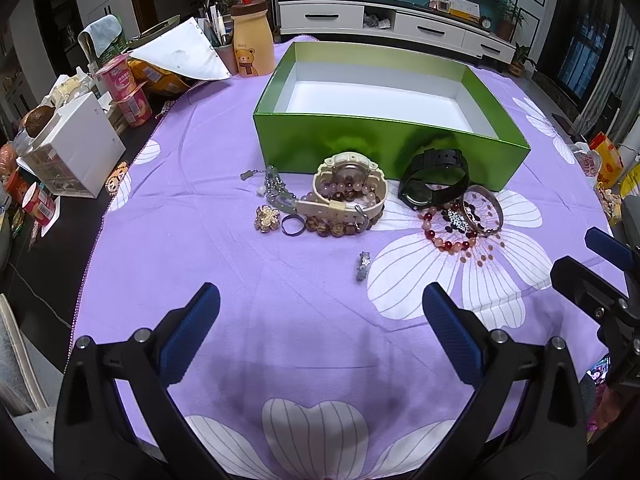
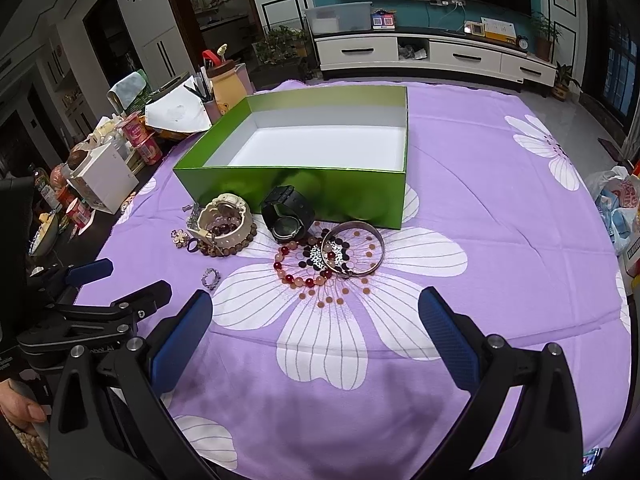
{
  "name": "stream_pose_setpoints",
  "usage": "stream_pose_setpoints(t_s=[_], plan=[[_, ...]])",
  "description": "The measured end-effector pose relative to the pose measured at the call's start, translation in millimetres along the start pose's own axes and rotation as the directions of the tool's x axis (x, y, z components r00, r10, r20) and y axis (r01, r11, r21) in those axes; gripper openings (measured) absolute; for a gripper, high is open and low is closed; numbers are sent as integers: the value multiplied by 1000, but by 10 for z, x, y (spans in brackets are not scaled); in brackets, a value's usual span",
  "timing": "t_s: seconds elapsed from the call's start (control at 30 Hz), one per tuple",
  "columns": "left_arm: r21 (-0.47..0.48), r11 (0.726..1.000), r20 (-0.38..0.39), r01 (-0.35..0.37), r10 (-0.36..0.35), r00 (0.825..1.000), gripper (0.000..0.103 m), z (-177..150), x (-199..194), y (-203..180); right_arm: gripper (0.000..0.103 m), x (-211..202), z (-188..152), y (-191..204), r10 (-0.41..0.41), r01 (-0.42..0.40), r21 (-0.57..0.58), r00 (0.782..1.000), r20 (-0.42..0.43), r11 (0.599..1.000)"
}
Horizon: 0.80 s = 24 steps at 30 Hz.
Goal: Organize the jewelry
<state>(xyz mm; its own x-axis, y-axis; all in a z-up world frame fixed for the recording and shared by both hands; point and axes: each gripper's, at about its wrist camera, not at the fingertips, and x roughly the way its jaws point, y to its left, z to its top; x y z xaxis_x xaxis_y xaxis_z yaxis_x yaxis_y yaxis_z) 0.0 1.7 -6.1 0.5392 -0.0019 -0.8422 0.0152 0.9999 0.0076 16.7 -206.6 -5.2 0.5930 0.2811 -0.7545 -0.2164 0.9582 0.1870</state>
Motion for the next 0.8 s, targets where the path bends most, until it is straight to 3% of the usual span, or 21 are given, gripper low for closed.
stream_pose_setpoints(t_s=[0.8], plan=[[-2, 1000, -2, 2, -2, 1000, 101, -26, 27, 3, 102, -17, 9, 22, 9, -9, -1, 1000, 3, 1000]])
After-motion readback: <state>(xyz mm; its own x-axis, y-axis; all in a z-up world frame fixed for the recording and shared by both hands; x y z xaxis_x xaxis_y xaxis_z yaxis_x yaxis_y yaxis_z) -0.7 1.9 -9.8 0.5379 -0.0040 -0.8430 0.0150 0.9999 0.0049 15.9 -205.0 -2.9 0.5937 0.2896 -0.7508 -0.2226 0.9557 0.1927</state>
